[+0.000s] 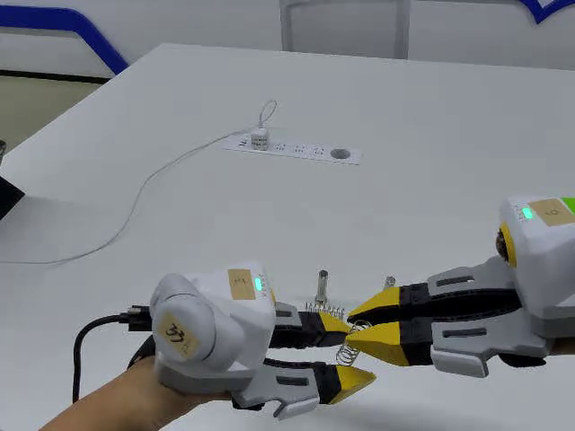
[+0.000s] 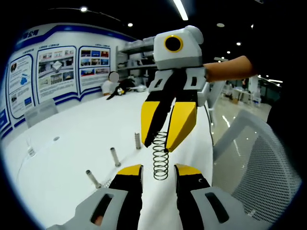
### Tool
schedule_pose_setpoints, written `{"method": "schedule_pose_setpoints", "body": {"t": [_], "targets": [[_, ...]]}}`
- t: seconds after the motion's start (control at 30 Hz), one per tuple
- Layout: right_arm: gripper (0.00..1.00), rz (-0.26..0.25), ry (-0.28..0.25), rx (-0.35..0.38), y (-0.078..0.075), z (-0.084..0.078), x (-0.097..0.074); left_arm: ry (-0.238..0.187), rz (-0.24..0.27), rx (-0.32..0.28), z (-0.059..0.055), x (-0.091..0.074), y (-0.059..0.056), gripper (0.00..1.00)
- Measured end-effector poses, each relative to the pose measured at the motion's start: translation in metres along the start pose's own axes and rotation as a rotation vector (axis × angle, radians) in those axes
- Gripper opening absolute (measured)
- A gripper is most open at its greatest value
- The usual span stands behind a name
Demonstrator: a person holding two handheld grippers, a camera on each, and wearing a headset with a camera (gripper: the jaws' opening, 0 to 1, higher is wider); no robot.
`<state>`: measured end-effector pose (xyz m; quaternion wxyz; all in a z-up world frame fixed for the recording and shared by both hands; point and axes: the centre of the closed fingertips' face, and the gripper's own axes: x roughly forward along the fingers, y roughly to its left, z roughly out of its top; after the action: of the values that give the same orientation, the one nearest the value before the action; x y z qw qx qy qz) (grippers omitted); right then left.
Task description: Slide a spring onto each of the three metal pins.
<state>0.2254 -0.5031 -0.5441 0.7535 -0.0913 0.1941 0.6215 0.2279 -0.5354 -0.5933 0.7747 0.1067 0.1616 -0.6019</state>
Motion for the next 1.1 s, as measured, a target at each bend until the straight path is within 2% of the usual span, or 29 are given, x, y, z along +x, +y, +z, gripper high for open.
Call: {"method": "schedule_pose_setpoints", "body": {"t": [0.13,0.27,0.4,0.57,0.67,0.9,1.1], "targets": [[0.1,-0.019,-0.008,-0.003,-0.009,0.004,-0.004,0.002,0.03,-0.021,-0.004,-0.007,0.007,0.34],[0.1,-0.077,-0.02,-0.008,-0.03,0.009,-0.013,-0.017,0.079,-0.054,-0.006,-0.015,0.017,0.45],[0.1,-0.173,-0.027,-0.01,-0.06,0.014,-0.025,-0.037,0.119,-0.076,-0.007,-0.021,0.024,0.6],[0.1,-0.308,0.007,-0.011,-0.098,0.01,-0.039,-0.034,0.155,-0.085,-0.015,-0.027,0.027,0.65],[0.1,-0.36,0.035,-0.001,-0.113,0.002,-0.042,-0.046,0.181,-0.1,-0.017,-0.031,0.03,0.7],[0.1,-0.417,0.102,0.022,-0.131,-0.02,-0.041,-0.06,0.232,-0.14,-0.027,-0.044,0.035,0.78],[0.1,-0.422,0.103,0.063,-0.135,-0.03,-0.038,-0.053,0.269,-0.169,-0.036,-0.053,0.039,0.85]]}}
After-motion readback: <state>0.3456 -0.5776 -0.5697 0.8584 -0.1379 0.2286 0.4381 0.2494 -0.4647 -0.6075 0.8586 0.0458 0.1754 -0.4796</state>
